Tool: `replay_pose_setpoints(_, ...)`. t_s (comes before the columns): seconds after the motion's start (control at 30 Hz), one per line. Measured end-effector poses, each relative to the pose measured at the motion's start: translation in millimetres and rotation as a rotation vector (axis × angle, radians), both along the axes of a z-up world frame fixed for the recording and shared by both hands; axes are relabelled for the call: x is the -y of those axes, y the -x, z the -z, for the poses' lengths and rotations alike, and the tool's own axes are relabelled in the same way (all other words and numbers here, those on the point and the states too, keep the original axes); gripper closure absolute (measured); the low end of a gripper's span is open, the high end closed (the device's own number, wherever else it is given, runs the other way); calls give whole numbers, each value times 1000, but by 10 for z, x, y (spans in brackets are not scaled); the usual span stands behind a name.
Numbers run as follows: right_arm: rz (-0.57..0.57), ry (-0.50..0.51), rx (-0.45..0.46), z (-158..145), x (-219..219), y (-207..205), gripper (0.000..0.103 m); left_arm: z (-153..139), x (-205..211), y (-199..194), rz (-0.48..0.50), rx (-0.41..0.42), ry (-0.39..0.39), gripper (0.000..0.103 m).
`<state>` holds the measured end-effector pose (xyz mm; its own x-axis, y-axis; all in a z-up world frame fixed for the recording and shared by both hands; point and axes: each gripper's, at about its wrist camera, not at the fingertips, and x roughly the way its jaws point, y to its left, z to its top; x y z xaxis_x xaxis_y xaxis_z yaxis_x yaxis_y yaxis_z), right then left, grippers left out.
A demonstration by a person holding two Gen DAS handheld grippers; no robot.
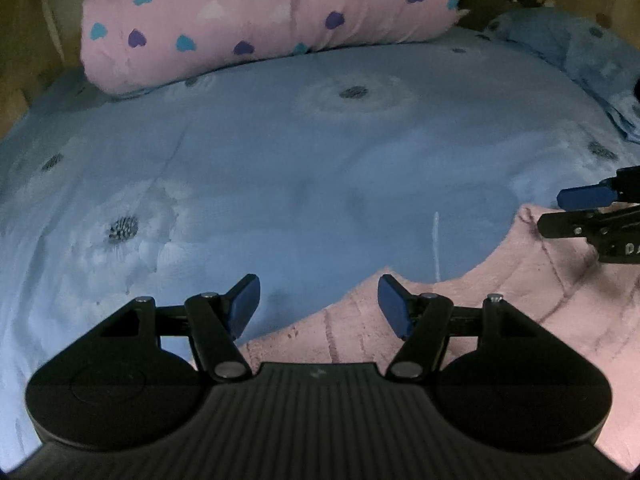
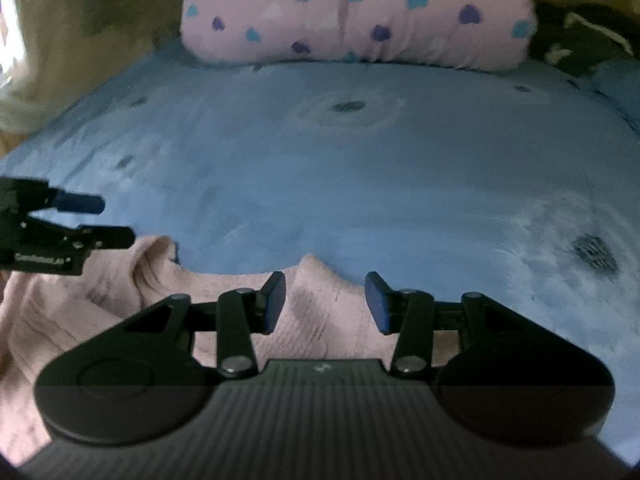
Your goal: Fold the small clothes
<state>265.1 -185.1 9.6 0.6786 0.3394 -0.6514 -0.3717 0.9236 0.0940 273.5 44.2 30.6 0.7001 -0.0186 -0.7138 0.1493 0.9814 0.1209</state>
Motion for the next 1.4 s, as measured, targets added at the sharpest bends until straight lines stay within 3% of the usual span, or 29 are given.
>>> replay_pose_setpoints(0.17,-90,22,-25,142,-106,-151,55,28,-126,55,-37,13,21,32)
replay_pose_setpoints(0.23,-131,30,-16,145,-143,-133,72,20,-172,86,-63,28,6,32)
replay_pose_setpoints(0.27,-109,79,15,126,-182,-99,93,16,-188,98,-76,40,-10,32)
replay_pose_setpoints(0.33,-20,169,103,96,-229,-30,93,27,-189,135,-102,59,-63,32)
replay_pose_setpoints(0.4,22,220,130,147,-254,-26,93,55,-190,172,-115,61,-96,32)
replay_pose_setpoints(0.63,41,154,70,94,-200,-33,88,177,-262,204,-135,31,-67,32)
replay_pose_setpoints(0.77,64,77,88,-9,-200,84,64,198,-289,202,-146,32,-62,28)
replay_pose_setpoints(0.8,58,75,96,-20,-241,113,63,207,-293,205,-150,33,-68,28)
replay_pose_setpoints(0.9,-10,72,101,-35,-437,165,63,211,-306,221,-155,37,-80,27)
replay_pose_setpoints(1.07,-149,51,38,19,-812,122,63,208,-349,227,-169,38,-75,26)
replay_pose_setpoints(1.13,-140,109,13,131,-965,50,63,213,-365,219,-177,35,-67,25)
replay_pose_setpoints(1.23,-86,89,38,223,-1019,-49,63,212,-394,207,-184,30,-55,25)
replay_pose_setpoints(1.4,10,-54,3,139,-882,-81,61,89,-387,237,-204,54,-56,25)
